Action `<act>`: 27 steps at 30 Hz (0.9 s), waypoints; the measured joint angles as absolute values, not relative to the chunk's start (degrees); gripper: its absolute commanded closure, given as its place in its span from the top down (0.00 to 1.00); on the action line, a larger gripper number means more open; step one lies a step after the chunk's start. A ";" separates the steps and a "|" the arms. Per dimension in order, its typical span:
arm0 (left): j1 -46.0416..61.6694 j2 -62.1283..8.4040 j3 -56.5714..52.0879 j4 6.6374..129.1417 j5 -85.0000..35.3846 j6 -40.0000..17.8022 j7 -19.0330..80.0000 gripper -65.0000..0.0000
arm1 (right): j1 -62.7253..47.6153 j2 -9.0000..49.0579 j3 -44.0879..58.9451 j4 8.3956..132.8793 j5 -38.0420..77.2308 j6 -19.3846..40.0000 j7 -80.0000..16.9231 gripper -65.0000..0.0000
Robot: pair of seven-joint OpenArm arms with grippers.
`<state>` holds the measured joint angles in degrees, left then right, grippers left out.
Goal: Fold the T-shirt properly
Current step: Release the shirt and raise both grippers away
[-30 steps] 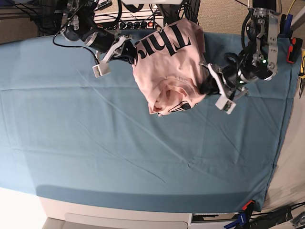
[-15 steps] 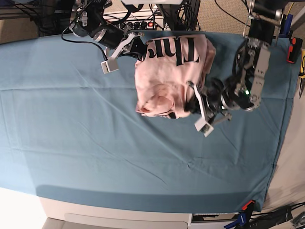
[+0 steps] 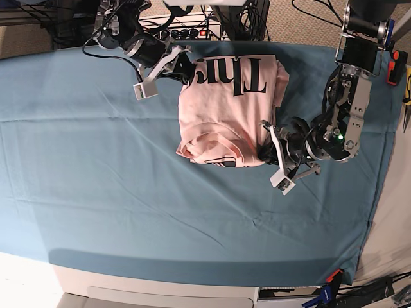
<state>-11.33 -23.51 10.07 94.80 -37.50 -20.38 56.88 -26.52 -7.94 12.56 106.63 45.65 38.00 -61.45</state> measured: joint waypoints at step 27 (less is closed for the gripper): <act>1.74 -39.33 -8.95 104.77 -37.39 -18.22 64.34 0.44 | -27.66 5.85 50.50 114.43 50.02 39.92 -67.11 0.30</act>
<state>1.74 -39.33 -8.95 104.77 -37.39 -18.22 64.34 -27.66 5.85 50.50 114.43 50.02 39.92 -67.11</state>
